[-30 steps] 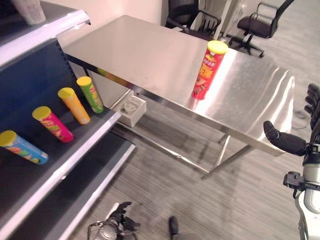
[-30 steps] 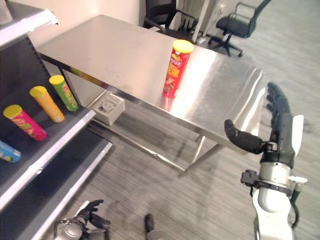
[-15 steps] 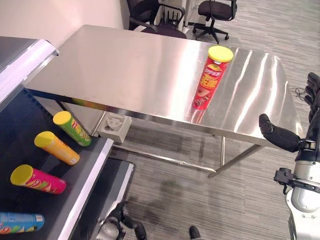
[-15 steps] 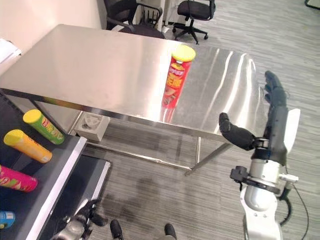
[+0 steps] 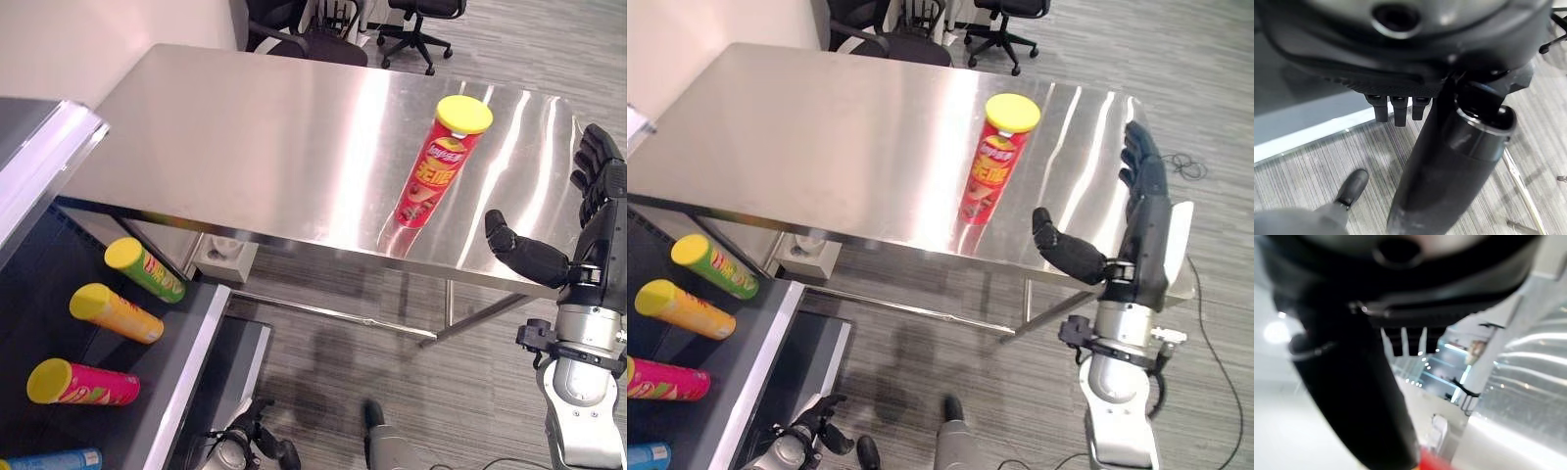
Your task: Put the goods on the table back onto the shelves and tidy them up.
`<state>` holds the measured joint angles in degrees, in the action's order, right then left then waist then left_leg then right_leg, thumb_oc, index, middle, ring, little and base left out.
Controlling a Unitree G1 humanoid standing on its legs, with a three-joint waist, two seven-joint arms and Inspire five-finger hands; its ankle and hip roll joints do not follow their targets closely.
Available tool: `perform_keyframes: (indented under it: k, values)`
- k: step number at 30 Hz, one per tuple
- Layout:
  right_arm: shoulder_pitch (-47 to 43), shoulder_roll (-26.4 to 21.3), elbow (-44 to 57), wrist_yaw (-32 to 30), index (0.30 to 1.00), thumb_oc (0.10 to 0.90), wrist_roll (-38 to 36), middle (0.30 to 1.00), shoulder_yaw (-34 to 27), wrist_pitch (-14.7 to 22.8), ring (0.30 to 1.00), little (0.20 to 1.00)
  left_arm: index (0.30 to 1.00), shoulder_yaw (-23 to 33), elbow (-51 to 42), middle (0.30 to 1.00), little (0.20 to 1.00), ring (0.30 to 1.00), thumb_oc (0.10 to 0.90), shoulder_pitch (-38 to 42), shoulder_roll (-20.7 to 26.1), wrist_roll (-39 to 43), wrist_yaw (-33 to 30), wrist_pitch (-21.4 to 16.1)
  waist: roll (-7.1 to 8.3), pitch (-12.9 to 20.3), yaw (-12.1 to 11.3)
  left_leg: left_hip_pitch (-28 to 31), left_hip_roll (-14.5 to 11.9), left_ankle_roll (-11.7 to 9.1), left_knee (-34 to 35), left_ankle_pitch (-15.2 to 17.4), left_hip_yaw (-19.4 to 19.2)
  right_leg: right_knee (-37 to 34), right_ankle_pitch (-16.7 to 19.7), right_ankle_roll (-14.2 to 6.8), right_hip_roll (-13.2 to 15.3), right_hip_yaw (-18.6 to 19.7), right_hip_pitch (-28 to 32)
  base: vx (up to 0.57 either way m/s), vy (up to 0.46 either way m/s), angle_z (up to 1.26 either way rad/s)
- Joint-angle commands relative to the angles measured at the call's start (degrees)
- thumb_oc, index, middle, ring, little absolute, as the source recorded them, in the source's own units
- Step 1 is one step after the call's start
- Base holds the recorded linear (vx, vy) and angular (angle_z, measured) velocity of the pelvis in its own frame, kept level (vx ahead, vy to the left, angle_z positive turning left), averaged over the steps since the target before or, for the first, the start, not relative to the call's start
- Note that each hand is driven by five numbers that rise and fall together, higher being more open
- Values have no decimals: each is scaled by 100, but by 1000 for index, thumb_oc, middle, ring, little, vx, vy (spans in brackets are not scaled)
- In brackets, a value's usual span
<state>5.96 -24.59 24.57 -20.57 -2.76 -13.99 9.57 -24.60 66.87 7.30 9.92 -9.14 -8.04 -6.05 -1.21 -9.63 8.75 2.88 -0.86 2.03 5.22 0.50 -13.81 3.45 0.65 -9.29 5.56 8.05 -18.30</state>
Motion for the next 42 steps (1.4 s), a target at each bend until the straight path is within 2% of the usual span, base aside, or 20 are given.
perform_keyframes:
  k: [1,6,10,14,16,17,25,42]
  values:
    - [-243,34,955,24,900,800,-451,900,-567,949,900,900,900,250,-210,900,900,900,800,160,-35,-154,-120,-330,273,449,-60,131,-103,-321,-22,290,-310,-264,346,-38,46,64,858,196,-229,83]
    - [-177,45,1167,162,900,800,-783,900,-603,1178,900,900,900,232,-201,900,900,900,800,118,-114,-115,-95,-360,170,658,-46,234,-257,-413,-31,258,-270,-506,333,49,-48,-80,1200,100,-119,5]
    - [-45,-8,1252,595,900,800,-1311,900,-374,1333,900,900,900,164,-258,900,900,900,800,-65,-132,-196,21,-374,127,745,-104,294,-369,-495,-32,212,-289,-693,280,120,-154,-150,1452,41,-79,5]
    - [376,-263,1196,1419,900,800,-2186,900,114,1188,900,900,900,185,-255,900,900,900,800,-140,-141,-230,135,-382,155,759,-163,338,-450,-571,-29,165,-340,-771,264,162,-227,-159,1574,14,-55,-4]
    - [428,-337,1183,1548,900,800,-2367,900,142,1171,900,900,900,181,-233,900,900,900,800,-142,-157,-239,148,-383,160,760,-166,339,-460,-585,-28,154,-344,-774,263,169,-241,-160,1583,10,-57,2]
    - [474,-448,1132,1756,900,800,-2695,900,190,1122,900,900,900,154,-206,900,900,900,800,-131,-166,-273,183,-372,178,756,-186,338,-479,-605,-29,134,-345,-773,259,183,-256,-159,1595,12,-61,2]
    - [354,-885,855,2078,900,800,-3415,900,152,999,900,900,900,169,-147,900,900,900,800,-198,-153,-204,286,-355,185,762,-302,328,-521,-664,-32,101,-280,-777,223,212,-269,-222,1648,16,-50,2]
    - [164,-527,390,1560,900,800,-2935,900,-49,884,900,900,900,233,-17,900,900,900,800,-298,-179,-38,282,-248,37,761,-402,381,-639,-769,-80,79,-74,-517,-47,362,-290,-454,1752,39,-50,9]
